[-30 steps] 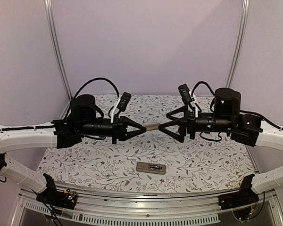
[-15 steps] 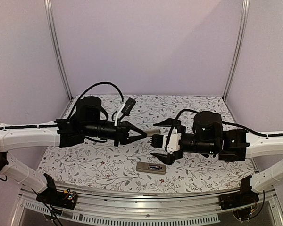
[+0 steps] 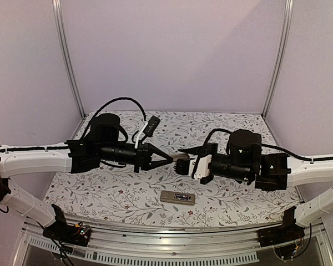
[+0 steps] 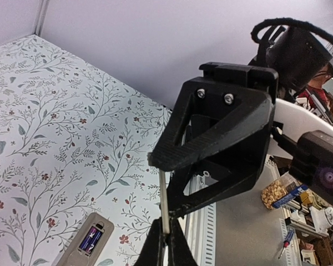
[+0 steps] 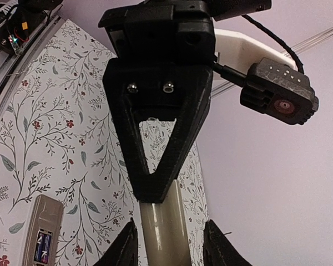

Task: Load the batteries into the remote control
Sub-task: Pass from the left arm to the right, then load the battery cover onto the remote control without the battery cover.

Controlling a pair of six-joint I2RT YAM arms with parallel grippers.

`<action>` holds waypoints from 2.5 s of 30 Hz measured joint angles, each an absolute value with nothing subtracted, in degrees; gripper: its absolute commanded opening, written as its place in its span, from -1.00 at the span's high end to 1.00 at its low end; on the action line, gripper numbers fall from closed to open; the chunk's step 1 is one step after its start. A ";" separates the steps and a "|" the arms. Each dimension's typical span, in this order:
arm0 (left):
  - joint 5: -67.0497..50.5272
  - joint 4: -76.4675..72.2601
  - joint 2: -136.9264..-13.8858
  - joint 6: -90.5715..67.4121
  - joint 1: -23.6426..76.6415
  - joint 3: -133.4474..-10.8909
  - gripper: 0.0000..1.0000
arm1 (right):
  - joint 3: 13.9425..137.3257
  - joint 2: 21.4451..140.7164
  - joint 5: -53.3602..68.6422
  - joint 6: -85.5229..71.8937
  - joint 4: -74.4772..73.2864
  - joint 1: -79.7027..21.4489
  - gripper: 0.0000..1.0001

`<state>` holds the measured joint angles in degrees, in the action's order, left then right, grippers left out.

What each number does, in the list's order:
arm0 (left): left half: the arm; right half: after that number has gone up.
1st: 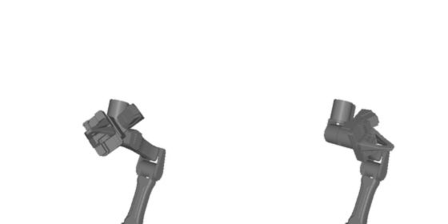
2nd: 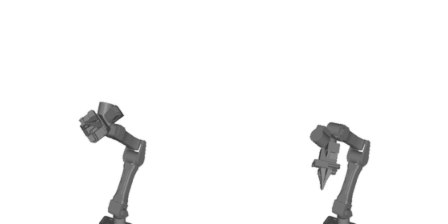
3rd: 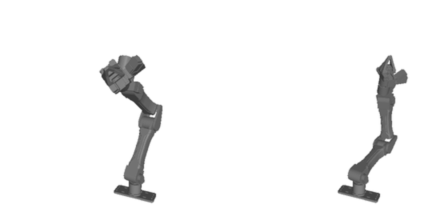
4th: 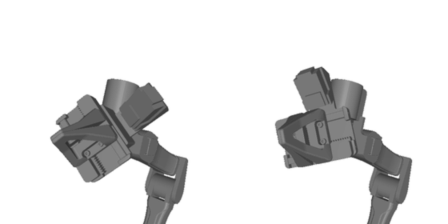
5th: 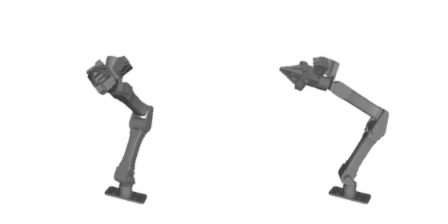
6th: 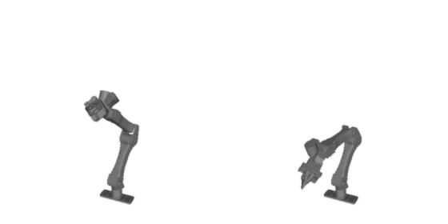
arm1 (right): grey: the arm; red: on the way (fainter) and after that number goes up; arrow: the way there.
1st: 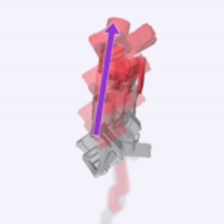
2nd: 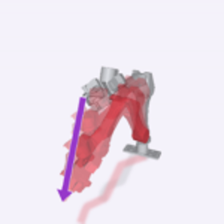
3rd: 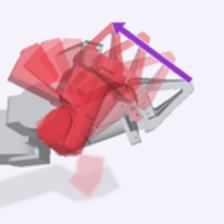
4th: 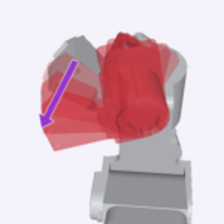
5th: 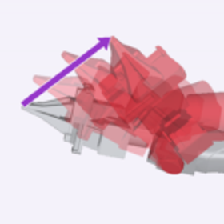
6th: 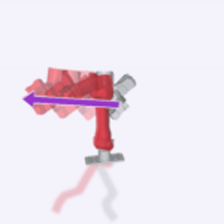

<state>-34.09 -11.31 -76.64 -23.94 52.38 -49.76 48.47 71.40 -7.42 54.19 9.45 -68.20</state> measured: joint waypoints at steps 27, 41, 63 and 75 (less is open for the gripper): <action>-35.46 -11.16 -76.64 -24.91 51.62 -49.76 0.92 | 48.45 72.84 -10.00 57.82 9.63 -68.79 0.58; -27.09 -0.95 -72.42 -13.43 48.31 -50.85 -0.92 | 49.23 73.32 -4.34 43.48 -0.58 -66.72 0.67; -10.11 7.55 -72.84 8.97 48.31 -42.78 -0.86 | 63.70 95.29 13.41 26.13 -30.87 -58.63 0.74; -10.07 7.60 -75.57 9.72 48.31 -42.78 -0.86 | 69.52 104.49 10.72 26.76 -36.56 -58.48 0.79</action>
